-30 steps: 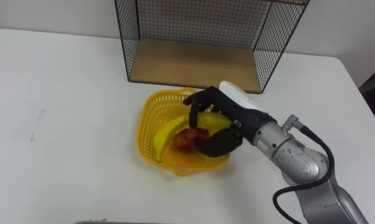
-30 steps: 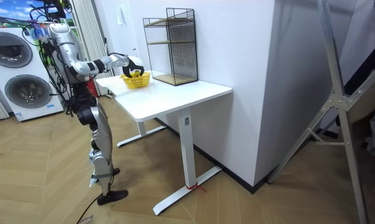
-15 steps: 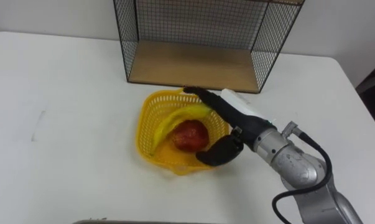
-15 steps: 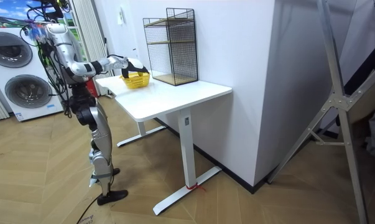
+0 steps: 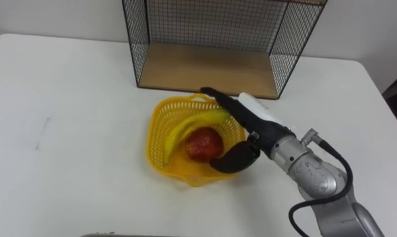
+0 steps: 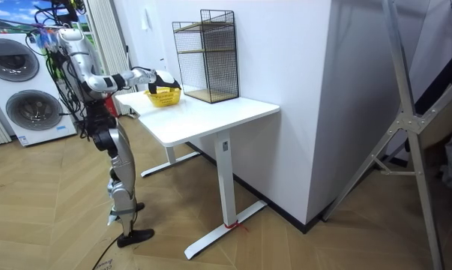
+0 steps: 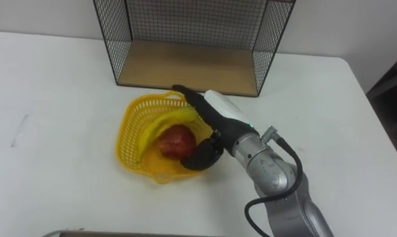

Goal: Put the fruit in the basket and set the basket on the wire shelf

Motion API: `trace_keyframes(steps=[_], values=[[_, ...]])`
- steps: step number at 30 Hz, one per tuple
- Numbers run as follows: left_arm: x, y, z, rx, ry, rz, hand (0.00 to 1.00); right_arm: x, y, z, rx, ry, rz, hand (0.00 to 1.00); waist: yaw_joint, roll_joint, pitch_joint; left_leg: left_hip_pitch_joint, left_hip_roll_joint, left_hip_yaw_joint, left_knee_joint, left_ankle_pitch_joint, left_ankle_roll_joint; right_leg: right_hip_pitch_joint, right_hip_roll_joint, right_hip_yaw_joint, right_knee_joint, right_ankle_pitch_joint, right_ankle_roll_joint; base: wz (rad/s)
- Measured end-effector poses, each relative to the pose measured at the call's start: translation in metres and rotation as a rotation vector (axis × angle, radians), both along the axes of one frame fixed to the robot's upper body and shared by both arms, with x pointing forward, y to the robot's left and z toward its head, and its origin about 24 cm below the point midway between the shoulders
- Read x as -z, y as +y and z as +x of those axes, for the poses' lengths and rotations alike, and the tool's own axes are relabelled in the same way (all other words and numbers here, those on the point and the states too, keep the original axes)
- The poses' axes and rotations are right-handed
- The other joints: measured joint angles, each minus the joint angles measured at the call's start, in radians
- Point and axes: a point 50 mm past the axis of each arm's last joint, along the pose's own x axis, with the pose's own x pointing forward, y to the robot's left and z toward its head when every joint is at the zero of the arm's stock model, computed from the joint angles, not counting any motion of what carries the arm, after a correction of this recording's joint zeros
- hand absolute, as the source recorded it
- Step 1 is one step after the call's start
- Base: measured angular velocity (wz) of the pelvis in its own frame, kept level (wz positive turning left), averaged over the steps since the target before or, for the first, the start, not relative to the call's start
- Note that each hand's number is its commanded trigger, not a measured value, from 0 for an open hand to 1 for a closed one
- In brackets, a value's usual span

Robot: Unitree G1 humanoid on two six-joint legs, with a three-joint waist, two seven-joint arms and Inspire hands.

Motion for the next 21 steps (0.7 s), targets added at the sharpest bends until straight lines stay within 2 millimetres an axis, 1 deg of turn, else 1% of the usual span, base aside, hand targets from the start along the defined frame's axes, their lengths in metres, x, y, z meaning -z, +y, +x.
trace_keyframes(steps=[1,2,4,5,6,7,9,10,12,13,14,16,18,19,21], values=[[0.000,0.001,-0.002,-0.019,0.001,0.005,0.00,0.000,-0.001,0.000,0.005,0.002,0.008,0.00,0.002,0.004,0.0020,0.005,0.000,0.000,0.000,0.000,0.000,0.004,0.000,0.000,0.000,0.000,0.000,0.00],[-0.001,0.003,-0.008,-0.055,0.009,0.016,0.00,0.000,-0.005,0.000,0.018,0.005,0.018,0.00,0.006,0.011,0.0014,0.009,0.000,0.000,-0.001,0.000,0.000,0.008,0.000,0.000,0.000,0.000,0.000,0.00],[-0.002,0.008,-0.018,-0.129,0.035,0.042,0.00,0.001,-0.012,-0.001,0.058,0.006,0.036,0.00,0.008,0.022,-0.0041,0.009,0.000,-0.001,-0.001,0.000,0.000,0.009,0.000,0.000,0.000,0.000,0.000,0.00],[-0.002,0.009,-0.021,-0.151,0.041,0.049,0.00,0.002,-0.013,-0.002,0.068,0.006,0.042,0.00,0.009,0.025,-0.0049,0.009,0.000,-0.001,-0.001,0.000,0.000,0.009,0.000,0.000,0.000,0.000,0.000,0.00],[-0.003,0.011,-0.028,-0.204,0.059,0.065,0.00,0.003,-0.017,-0.003,0.092,0.007,0.062,0.00,0.013,0.028,-0.0071,0.009,0.000,-0.002,-0.001,0.000,0.000,0.008,0.000,0.000,0.000,0.000,0.000,0.00],[-0.004,0.013,-0.032,-0.228,0.070,0.076,0.00,0.003,-0.018,-0.004,0.102,0.005,0.070,0.00,0.013,0.028,-0.0080,0.008,0.000,-0.005,-0.001,0.000,0.000,0.008,0.000,0.000,0.000,0.000,0.000,0.00],[-0.007,0.021,-0.046,-0.352,0.097,0.127,0.00,0.002,-0.027,-0.005,0.154,-0.007,0.104,0.00,0.012,0.027,-0.0092,0.000,0.000,-0.010,0.003,0.000,0.000,0.003,0.001,0.000,-0.002,0.000,0.000,0.00],[-0.009,0.022,-0.049,-0.384,0.102,0.141,0.00,0.002,-0.029,-0.005,0.169,-0.014,0.105,0.00,0.012,0.023,-0.0117,-0.001,-0.001,-0.011,0.004,0.000,0.000,0.003,0.001,0.000,-0.002,0.000,0.000,0.03],[-0.014,0.031,-0.059,-0.503,0.124,0.208,0.00,-0.002,-0.037,-0.004,0.219,-0.047,0.108,0.00,0.010,0.022,-0.0137,-0.003,-0.001,-0.011,0.011,0.000,0.000,0.004,0.000,0.002,-0.002,0.000,0.000,0.04],[-0.016,0.034,-0.060,-0.524,0.130,0.226,0.00,-0.005,-0.039,-0.004,0.231,-0.061,0.110,0.00,0.011,0.021,-0.0141,-0.003,-0.001,-0.012,0.012,0.000,0.000,0.004,0.000,0.002,-0.002,0.000,0.000,0.00],[-0.019,0.040,-0.063,-0.556,0.147,0.266,0.00,-0.010,-0.040,-0.004,0.248,-0.093,0.119,0.00,0.010,0.022,-0.0143,-0.002,-0.001,-0.012,0.013,0.000,0.000,0.006,0.000,0.003,-0.002,0.000,0.000,0.00],[-0.026,0.052,-0.064,-0.605,0.155,0.339,0.00,-0.013,-0.045,-0.004,0.283,-0.117,0.158,0.00,0.011,0.026,-0.0159,-0.001,-0.001,-0.015,0.013,0.000,0.000,0.008,0.000,0.003,-0.001,0.000,0.000,0.00],[-0.038,0.068,-0.064,-0.644,0.156,0.450,0.00,-0.014,-0.051,-0.005,0.324,-0.124,0.201,0.00,0.008,0.035,-0.0198,0.000,-0.001,-0.014,0.013,0.000,0.000,0.009,0.000,0.003,0.000,0.000,0.000,0.00],[-0.041,0.072,-0.064,-0.664,0.149,0.478,0.00,-0.013,-0.053,-0.006,0.335,-0.124,0.207,0.00,0.006,0.038,-0.0207,0.000,-0.002,-0.014,0.013,0.000,0.000,0.010,0.000,0.003,0.000,0.000,0.000,0.00],[-0.055,0.085,-0.056,-0.729,0.108,0.596,0.00,-0.012,-0.064,-0.010,0.392,-0.124,0.239,0.00,0.001,0.049,-0.0210,-0.003,-0.003,-0.018,0.013,0.000,0.000,0.009,-0.002,-0.005,0.001,0.000,0.000,0.06]])
